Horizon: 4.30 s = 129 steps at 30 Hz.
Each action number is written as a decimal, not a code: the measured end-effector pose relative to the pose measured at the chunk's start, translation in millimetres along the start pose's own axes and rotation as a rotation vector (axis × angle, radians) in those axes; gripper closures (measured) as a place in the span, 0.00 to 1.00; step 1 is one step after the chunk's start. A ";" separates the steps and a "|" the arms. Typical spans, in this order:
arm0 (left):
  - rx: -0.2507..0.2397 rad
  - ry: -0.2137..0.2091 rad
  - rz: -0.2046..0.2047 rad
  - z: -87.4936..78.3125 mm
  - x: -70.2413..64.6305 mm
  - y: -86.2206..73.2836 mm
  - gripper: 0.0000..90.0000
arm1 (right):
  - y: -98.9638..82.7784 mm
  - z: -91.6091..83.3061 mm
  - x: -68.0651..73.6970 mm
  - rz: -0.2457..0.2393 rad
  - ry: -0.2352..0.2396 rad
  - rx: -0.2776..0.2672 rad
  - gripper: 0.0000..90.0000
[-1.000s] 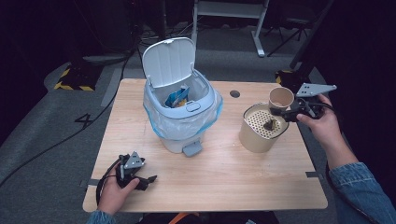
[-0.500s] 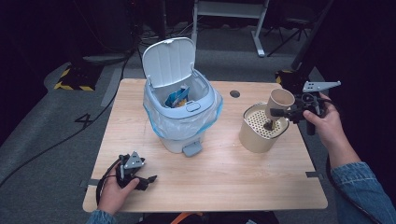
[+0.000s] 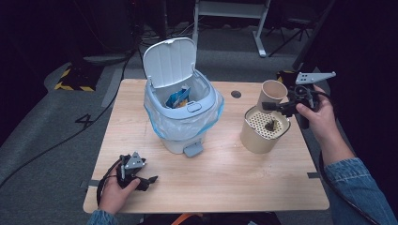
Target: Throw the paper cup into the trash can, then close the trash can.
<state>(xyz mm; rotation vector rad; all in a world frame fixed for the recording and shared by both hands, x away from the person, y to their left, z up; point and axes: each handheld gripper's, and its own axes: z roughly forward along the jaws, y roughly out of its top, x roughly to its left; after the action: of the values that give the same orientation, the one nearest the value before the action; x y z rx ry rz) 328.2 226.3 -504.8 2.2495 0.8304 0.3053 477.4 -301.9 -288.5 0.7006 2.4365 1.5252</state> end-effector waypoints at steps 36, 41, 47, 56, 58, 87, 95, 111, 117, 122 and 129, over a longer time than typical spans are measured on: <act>-0.001 0.005 0.002 -0.1 0.3 0.1 0.17 | 123.8 147.9 74.0 -0.121 0.127 0.031 0.29; -0.001 0.005 0.002 -0.1 0.1 0.0 0.17 | 123.0 164.8 79.2 -0.134 0.108 0.077 0.29; -0.001 0.010 -0.001 -0.4 -0.6 -0.3 0.18 | 120.5 176.1 81.8 -0.149 0.091 0.137 0.29; -0.001 0.009 -0.001 -0.4 -0.5 -0.3 0.18 | 117.8 184.3 86.6 -0.177 0.078 0.179 0.25; -0.001 0.009 -0.002 -0.4 -0.5 -0.3 0.18 | 117.5 185.5 86.8 -0.182 0.074 0.182 0.20; -0.001 0.003 0.000 -0.1 0.3 0.0 0.17 | 122.6 180.8 99.9 -0.262 0.015 0.190 0.18; -0.001 0.001 0.003 0.2 1.1 0.3 0.17 | 116.7 153.9 97.5 -0.174 0.040 0.109 0.18; 0.002 0.020 -0.020 0.0 2.1 0.2 0.17 | 89.6 59.0 78.5 -0.187 -0.006 0.101 0.19; 0.001 0.047 -0.049 -0.8 -1.3 -0.7 0.17 | 71.1 30.0 72.2 -0.173 -0.032 0.107 0.21; 0.001 0.052 -0.049 -1.1 -1.5 -0.8 0.17 | 55.1 8.3 68.5 -0.147 -0.035 0.082 0.21; -0.016 0.060 -0.060 -3.0 1.3 -2.1 0.25 | 30.9 -12.9 71.2 -0.162 -0.051 0.090 0.23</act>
<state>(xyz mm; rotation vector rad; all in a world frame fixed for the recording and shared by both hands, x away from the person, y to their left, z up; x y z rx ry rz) 326.9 229.9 -504.1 2.2052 0.9225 0.3517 419.3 -266.7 -248.6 0.5357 2.4697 1.3286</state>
